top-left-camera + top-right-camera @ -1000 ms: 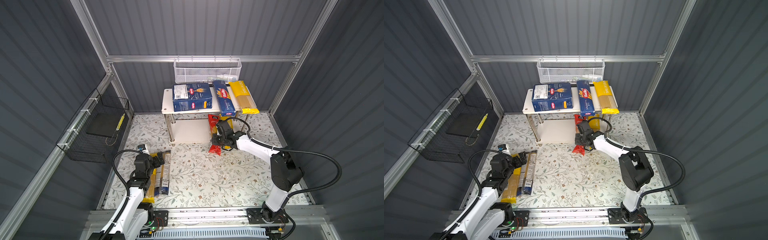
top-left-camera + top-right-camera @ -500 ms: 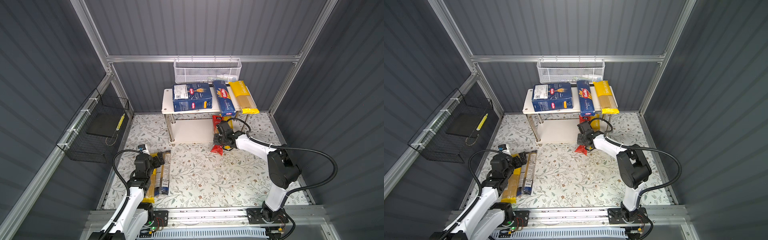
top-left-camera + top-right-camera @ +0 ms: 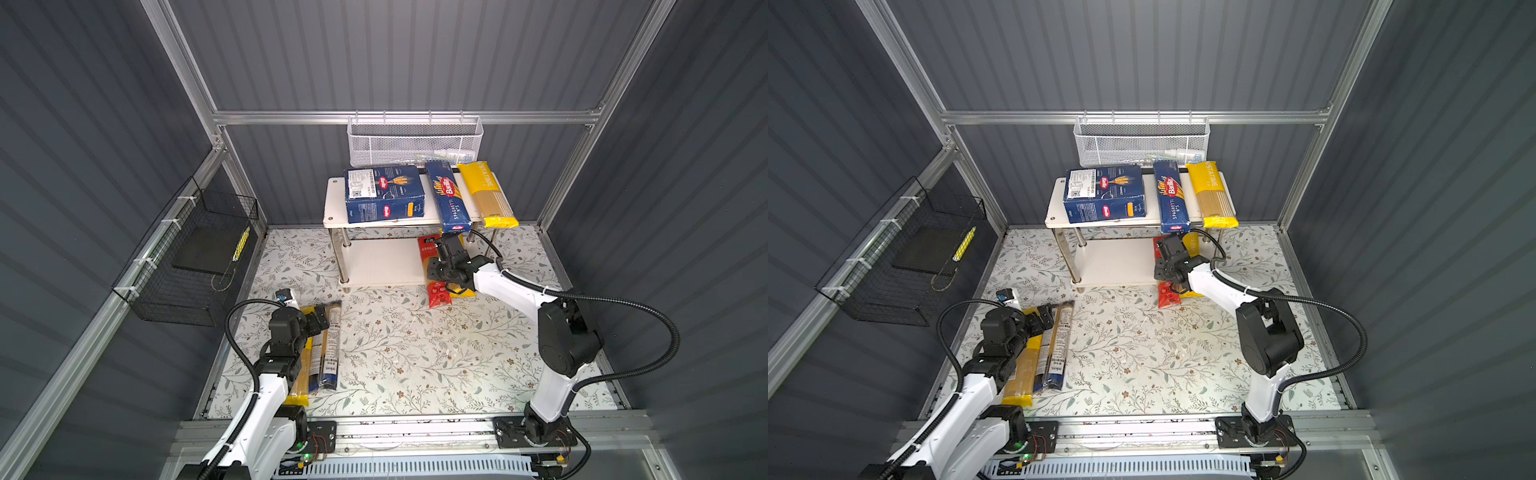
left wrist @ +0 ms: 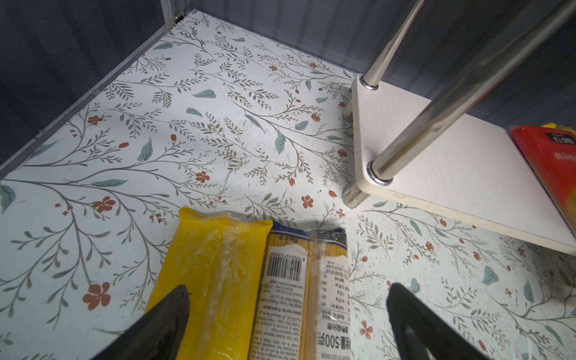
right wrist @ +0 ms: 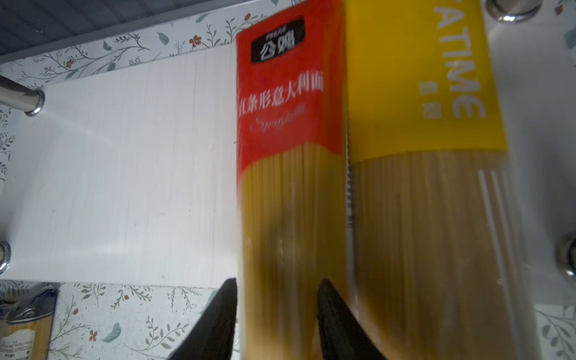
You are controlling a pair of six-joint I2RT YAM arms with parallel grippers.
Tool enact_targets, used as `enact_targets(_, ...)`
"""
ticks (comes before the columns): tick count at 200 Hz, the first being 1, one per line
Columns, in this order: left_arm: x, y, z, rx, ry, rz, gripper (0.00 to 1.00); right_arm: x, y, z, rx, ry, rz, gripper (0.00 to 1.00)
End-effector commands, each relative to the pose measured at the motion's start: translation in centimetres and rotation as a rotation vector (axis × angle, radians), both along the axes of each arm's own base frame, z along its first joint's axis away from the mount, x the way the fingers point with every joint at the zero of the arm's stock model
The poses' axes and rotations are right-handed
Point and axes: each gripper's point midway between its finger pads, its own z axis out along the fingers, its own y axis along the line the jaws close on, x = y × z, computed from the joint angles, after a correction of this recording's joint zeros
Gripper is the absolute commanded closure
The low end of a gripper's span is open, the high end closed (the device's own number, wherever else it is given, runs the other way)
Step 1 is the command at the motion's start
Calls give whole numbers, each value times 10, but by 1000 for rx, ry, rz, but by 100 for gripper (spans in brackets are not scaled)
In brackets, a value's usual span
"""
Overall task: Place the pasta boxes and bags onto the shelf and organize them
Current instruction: 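Stand the red bag upright beside the yellow bag at the lower shelf, then open the right gripper and withdraw it from the red bag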
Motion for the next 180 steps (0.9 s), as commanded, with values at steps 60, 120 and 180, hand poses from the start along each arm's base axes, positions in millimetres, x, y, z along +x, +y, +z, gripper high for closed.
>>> enact_targets(60,1,-1,5,9,-19,-14,0,-6,-9,22,38,-44,-23,40)
enact_targets(120,0,-1,5,8,-21,-14,0,-74,-11,28,30,-11,54,34)
enact_targets(180,-1,0,6,9,-26,-14,0,-138,-6,32,-15,4,132,30)
